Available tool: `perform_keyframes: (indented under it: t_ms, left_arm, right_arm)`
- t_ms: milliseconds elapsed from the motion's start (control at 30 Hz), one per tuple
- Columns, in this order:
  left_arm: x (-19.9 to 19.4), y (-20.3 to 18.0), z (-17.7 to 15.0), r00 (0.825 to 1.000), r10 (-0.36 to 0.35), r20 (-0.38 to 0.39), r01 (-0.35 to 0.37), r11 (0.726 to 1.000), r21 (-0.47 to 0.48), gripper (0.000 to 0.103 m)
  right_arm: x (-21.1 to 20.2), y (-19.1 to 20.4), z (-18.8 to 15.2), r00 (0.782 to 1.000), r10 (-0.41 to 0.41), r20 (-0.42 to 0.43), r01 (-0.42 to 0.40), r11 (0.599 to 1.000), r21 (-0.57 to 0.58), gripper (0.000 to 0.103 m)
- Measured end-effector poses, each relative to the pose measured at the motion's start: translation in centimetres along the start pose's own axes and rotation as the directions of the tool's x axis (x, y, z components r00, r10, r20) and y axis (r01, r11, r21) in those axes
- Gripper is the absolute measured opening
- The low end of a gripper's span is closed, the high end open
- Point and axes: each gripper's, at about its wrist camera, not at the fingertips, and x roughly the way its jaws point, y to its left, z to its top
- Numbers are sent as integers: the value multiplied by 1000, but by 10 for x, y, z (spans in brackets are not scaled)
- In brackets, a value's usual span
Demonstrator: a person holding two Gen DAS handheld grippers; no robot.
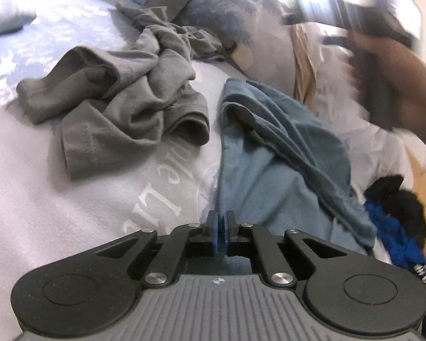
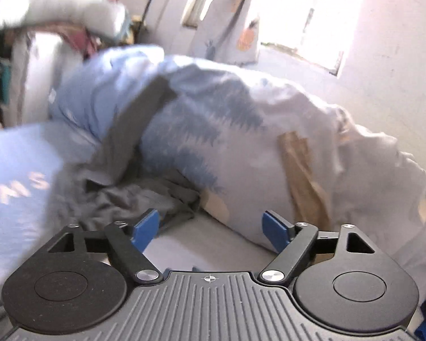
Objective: Fold clothes
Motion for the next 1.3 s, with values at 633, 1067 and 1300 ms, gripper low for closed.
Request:
perform_keyframes:
  t_ms: [633, 1067, 1300]
  left_arm:
    - [-81, 19, 15, 993, -87, 74, 89, 995, -34, 103]
    - [-170, -11, -26, 994, 74, -81, -53, 969, 241, 103]
    - [-199, -7, -20, 990, 126, -57, -116, 982, 147, 103]
  right_arm:
    - [-371, -42, -180, 995, 25, -98, 10, 938, 346, 94]
    - [-385, 71, -285, 960, 208, -186, -216, 976, -21, 88]
    - [-367, 172, -270, 922, 372, -107, -387, 879, -279, 72]
